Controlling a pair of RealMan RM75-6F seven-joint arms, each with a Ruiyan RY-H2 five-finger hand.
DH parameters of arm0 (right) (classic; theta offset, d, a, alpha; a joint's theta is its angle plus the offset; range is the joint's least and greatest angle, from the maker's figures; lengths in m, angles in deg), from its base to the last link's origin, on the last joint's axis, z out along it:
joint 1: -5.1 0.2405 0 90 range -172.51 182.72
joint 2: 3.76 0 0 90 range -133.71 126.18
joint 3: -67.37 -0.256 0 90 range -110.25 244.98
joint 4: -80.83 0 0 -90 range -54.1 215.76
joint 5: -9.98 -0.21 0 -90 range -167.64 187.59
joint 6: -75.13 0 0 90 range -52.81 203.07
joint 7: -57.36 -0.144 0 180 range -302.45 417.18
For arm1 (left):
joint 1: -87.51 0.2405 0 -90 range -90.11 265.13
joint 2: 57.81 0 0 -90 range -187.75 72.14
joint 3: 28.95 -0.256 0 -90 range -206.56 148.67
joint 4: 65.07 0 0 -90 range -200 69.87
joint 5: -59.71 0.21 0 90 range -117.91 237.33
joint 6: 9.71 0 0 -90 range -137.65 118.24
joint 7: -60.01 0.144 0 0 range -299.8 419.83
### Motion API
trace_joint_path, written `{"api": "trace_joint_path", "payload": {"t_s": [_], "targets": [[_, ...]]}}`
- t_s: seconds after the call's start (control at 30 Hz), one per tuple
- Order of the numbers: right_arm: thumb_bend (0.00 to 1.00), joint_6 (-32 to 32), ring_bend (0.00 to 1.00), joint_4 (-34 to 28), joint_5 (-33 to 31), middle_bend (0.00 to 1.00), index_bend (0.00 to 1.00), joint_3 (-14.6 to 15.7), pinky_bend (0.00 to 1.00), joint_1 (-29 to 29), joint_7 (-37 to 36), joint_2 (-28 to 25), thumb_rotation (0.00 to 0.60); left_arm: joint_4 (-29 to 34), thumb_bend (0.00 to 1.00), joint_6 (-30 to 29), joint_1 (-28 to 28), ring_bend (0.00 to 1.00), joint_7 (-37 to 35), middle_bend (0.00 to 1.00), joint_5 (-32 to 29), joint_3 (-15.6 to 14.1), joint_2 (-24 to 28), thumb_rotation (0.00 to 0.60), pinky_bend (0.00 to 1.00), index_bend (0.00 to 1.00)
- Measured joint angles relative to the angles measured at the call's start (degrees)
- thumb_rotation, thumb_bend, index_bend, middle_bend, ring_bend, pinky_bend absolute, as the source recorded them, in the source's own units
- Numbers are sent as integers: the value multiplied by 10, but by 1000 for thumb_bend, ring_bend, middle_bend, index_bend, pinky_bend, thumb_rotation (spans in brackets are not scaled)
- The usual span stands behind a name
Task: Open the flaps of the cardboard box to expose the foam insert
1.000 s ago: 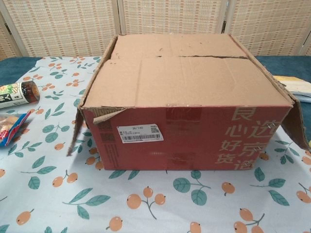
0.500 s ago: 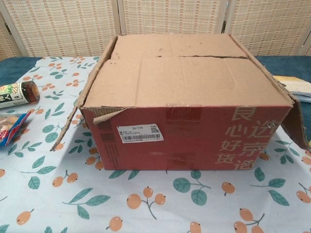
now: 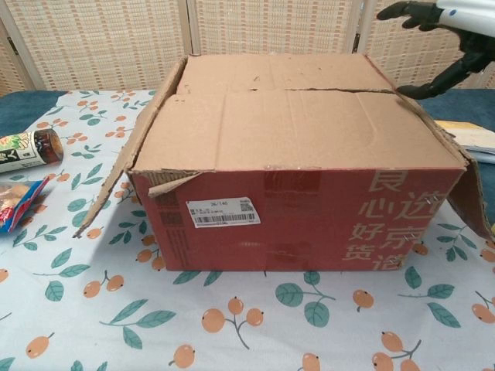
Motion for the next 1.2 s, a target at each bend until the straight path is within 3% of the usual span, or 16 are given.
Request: {"api": "trace_joint_path", "payload": {"t_s": [0.23,0.6,1.2], "targets": [[377,9,0,51,-12,0,0,1,0,35,21,56,600,-21,477,15,12,0,-46,0,-5,18,8,600,0,0],[378,18,0,118,-23,0,0,-12,0,82,37,98,600,-38,478,33,28,0,-81,0,-22,41,16,600,0,0],[377,71,0,182,-62,0,0,-100,0,182,-18,79,600,-74,477,104,31,0,-139,0,-71,72,17,600,0,0]]}}
